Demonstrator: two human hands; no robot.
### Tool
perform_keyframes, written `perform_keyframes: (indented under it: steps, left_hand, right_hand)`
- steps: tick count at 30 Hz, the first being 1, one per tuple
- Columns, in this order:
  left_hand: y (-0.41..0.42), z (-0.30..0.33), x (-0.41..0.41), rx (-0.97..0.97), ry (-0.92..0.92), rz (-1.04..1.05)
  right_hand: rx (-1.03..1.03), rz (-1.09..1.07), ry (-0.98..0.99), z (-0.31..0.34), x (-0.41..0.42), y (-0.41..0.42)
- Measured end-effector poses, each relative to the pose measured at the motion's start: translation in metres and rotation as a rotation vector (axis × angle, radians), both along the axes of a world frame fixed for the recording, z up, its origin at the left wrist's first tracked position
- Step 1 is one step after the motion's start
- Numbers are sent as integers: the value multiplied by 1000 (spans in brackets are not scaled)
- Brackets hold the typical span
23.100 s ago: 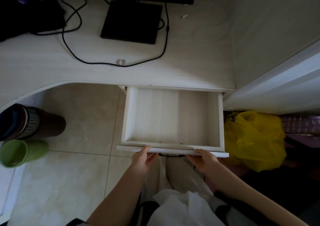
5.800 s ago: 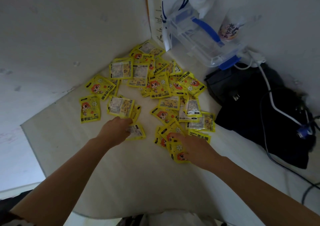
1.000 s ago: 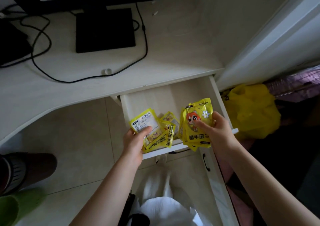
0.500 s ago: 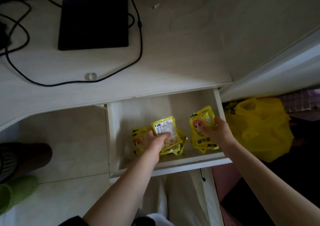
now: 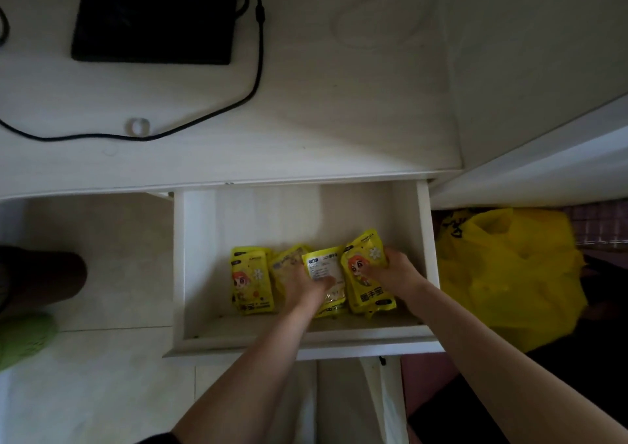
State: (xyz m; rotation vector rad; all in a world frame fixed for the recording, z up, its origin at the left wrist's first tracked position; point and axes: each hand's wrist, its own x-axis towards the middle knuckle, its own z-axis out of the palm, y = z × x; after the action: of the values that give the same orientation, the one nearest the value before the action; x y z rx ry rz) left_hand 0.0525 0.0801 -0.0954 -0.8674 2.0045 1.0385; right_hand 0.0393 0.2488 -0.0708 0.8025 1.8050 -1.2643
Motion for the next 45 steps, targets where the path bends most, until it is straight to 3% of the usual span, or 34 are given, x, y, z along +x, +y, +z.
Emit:
perform_keyframes:
  steps: [5,12,18,26,35,45]
  left_hand:
    - [-4,-4,-4,-26,37,-57]
    - [-2,-1,-8,-169,104,-263]
    - [-16,14,-1,-291,150,-428]
    - [-47,56,14,-293,211,-343]
    - [-86,123,55,-442,344,-417]
    - [-157,158,129,-488,391,-165]
  right_hand:
    - [194,160,34,-11,-3,4]
    - [293,352,-16,-37,7,8]
    - [344,348,-39,-21,12,6]
    - [341,395,30,26,19,3]
    - [347,715,222,91,28,-30]
    - [311,1005,450,135,53,-126]
